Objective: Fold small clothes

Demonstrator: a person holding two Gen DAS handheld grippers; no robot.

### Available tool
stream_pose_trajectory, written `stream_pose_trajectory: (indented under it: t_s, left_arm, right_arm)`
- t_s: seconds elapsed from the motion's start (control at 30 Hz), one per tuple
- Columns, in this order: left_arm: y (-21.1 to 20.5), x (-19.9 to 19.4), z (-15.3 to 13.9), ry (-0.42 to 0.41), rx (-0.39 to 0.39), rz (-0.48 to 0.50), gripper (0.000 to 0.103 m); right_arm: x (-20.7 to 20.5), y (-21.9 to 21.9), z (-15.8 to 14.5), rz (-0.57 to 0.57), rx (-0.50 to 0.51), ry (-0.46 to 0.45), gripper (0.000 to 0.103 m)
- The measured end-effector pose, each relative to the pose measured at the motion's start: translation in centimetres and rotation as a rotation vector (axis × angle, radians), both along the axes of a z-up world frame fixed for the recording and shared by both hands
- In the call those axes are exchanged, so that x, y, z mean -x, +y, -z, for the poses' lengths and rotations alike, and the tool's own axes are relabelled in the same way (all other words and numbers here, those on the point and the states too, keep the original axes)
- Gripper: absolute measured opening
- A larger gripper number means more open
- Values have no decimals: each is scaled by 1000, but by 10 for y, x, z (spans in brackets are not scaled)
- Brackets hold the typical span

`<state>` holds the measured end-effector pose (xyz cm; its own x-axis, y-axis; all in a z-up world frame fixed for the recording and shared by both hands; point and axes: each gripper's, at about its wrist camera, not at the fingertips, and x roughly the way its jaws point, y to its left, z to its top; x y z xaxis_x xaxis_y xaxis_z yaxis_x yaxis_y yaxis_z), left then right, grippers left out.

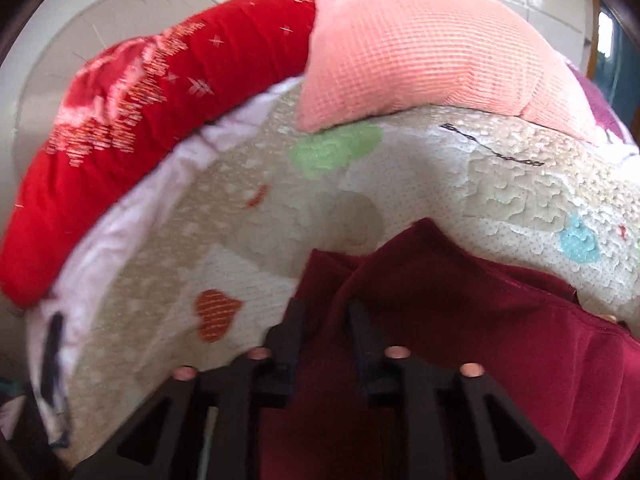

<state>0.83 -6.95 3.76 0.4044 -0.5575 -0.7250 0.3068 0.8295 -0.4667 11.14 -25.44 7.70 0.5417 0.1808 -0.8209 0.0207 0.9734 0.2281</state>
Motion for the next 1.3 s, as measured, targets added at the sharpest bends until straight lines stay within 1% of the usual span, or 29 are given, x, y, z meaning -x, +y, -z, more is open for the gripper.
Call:
stream_pose_trajectory:
  t_s: [0.13, 0.2, 0.23, 0.37, 0.4, 0.43, 0.5, 0.57, 0.63, 0.7, 0.77, 0.8, 0.93, 0.97, 1.0, 1.03, 1.07, 1.13, 1.17, 1.23, 1.3]
  left_arm:
    - [-3, 3, -1, -17, -22, 0, 60]
    - [-4, 3, -1, -16, -22, -1, 60]
    - [-4, 3, -1, -16, -21, -1, 60]
    - [-4, 3, 0, -15, -24, 0, 60]
    - [-4, 3, 0, -15, -24, 1, 60]
    - [-4, 3, -1, -14, -23, 1, 60]
    - [-3, 3, -1, -10, -18, 2, 60]
    - [-2, 1, -1, -5, -11, 1, 61]
    - [0, 1, -1, -4, 1, 0, 64]
    - [0, 1, -2, -6, 10, 0, 66]
    - [-1, 1, -2, -9, 7, 0, 67]
    - [-1, 1, -2, -9, 9, 2, 69]
    - [-1, 1, -1, -5, 20, 3, 69]
    - [-1, 0, -1, -5, 21, 4, 69]
    - [-1, 0, 0, -4, 22, 5, 69]
    - [-1, 0, 0, -3, 22, 5, 69]
    - [-1, -1, 0, -2, 20, 6, 69]
    - [-2, -1, 1, -4, 13, 6, 70]
    - [-3, -1, 1, -7, 10, 5, 70]
    - [-7, -5, 4, -15, 2, 6, 71]
    - [-9, -6, 5, -19, -3, 8, 71]
  right_arm:
    - [14, 6, -11, -25, -3, -12, 33]
    - [20, 11, -11, -28, 19, -32, 31]
    - [20, 14, -8, -23, 32, -28, 27]
    - [12, 21, 12, -36, 28, 28, 27]
    - [11, 22, 12, -43, 38, 29, 27]
    - [13, 20, 8, -42, 27, 24, 27]
    - [19, 12, -3, -31, -37, 10, 27]
    - [28, 4, -12, -12, -76, -11, 31]
    - [38, -2, -19, 10, -75, -28, 41]
    - [47, -7, -22, 18, -91, -40, 42]
    - [51, -8, -20, 18, -100, -32, 43]
    - [49, -6, -18, 17, -93, -24, 44]
    - [33, 6, -13, -1, -32, -14, 46]
    - [26, 10, -13, -11, 9, -14, 45]
    - [17, 15, -12, -8, 72, -17, 45]
    - [12, 17, -11, -4, 104, -13, 45]
    - [2, 19, -6, -1, 157, 1, 45]
    - [-14, 18, 9, -3, 220, 48, 45]
    - [-20, 15, 16, 5, 230, 68, 45]
    - [-25, 6, 26, 23, 205, 72, 46]
    - [-22, -1, 24, 35, 160, 56, 46]
